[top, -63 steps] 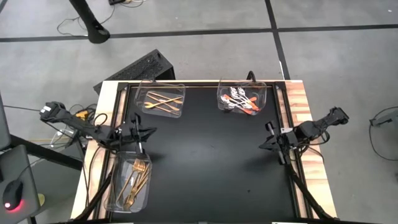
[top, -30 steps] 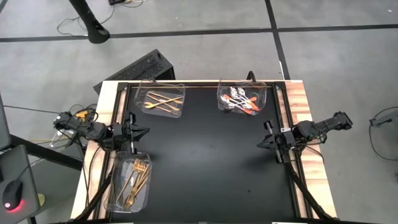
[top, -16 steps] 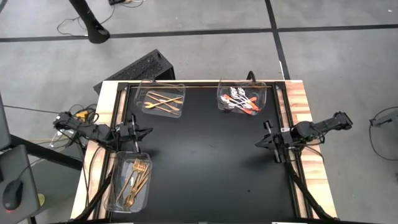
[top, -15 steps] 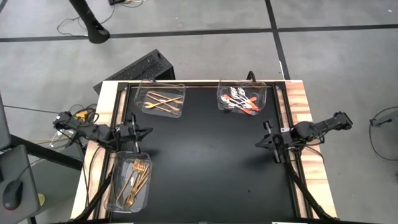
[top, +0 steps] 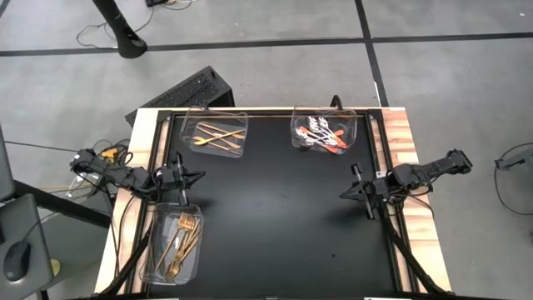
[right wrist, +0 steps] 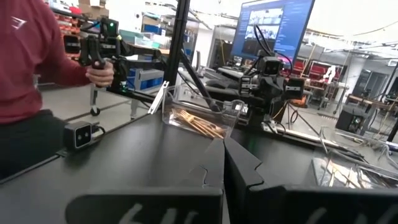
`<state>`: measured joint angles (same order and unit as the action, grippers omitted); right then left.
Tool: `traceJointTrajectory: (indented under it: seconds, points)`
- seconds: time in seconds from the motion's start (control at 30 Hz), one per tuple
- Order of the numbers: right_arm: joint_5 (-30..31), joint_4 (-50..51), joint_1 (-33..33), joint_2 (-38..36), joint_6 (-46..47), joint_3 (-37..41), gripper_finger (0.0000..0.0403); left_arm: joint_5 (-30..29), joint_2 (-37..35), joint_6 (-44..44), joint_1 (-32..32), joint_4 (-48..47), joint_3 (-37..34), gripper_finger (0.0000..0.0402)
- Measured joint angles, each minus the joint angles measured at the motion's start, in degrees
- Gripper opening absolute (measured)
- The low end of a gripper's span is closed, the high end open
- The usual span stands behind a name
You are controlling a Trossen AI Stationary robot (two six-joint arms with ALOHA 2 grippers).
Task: Sort silverware by color (type)
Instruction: Return to Home Position
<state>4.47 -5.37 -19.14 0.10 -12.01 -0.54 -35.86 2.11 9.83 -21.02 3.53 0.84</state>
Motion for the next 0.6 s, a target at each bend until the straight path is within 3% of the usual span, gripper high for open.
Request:
traceJointTrajectory:
  seconds: [0.6]
  points:
    - [0.02,0.7,0.02,0.0,0.04,0.02,0.0016,-0.15,0.0,0.28,0.0,-0.11,0.09,0.0]
